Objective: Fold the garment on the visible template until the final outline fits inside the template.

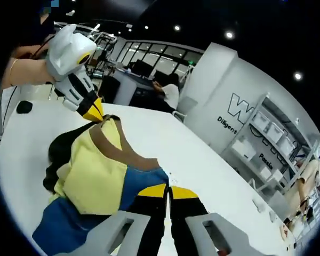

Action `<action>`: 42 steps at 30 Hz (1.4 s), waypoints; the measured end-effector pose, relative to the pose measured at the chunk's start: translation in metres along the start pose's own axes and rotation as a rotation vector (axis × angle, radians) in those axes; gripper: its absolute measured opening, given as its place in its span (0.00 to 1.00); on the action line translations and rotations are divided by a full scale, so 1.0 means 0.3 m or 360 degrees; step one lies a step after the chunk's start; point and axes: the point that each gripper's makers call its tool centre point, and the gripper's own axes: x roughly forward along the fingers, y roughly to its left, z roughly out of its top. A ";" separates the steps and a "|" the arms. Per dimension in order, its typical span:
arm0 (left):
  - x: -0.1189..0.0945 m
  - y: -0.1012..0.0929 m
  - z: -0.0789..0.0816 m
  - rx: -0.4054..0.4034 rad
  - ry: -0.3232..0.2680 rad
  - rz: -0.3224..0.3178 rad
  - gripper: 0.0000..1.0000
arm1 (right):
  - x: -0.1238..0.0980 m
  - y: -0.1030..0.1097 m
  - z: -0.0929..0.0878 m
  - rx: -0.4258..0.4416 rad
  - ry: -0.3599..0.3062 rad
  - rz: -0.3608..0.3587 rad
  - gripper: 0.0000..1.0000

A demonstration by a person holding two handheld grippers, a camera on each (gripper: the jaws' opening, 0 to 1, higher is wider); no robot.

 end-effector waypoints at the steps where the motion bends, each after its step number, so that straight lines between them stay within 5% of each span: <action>1: 0.014 0.002 -0.005 -0.0026 0.0010 -0.0003 0.01 | 0.015 -0.002 -0.011 -0.0002 0.0026 -0.0004 0.00; 13: 0.198 0.008 -0.110 -0.0115 0.0201 -0.0076 0.01 | 0.193 -0.032 -0.148 0.0035 0.0254 -0.0044 0.00; 18: 0.252 0.021 -0.148 -0.0105 0.0265 -0.0076 0.01 | 0.257 -0.041 -0.198 0.0155 0.0306 -0.0049 0.00; 25: 0.321 0.051 -0.169 0.0093 0.0299 -0.0065 0.01 | 0.320 -0.015 -0.267 0.0266 0.0379 -0.0032 0.00; 32: 0.391 0.045 -0.198 0.0037 0.0291 -0.0131 0.01 | 0.347 -0.051 -0.331 0.0396 0.0438 -0.0162 0.00; 36: 0.407 0.071 -0.231 0.0080 0.0318 -0.0082 0.01 | 0.350 -0.064 -0.350 0.0387 0.0438 -0.0175 0.00; 42: 0.414 0.059 -0.252 -0.0093 0.0326 -0.0094 0.02 | 0.336 -0.044 -0.353 0.0452 0.0406 -0.0167 0.00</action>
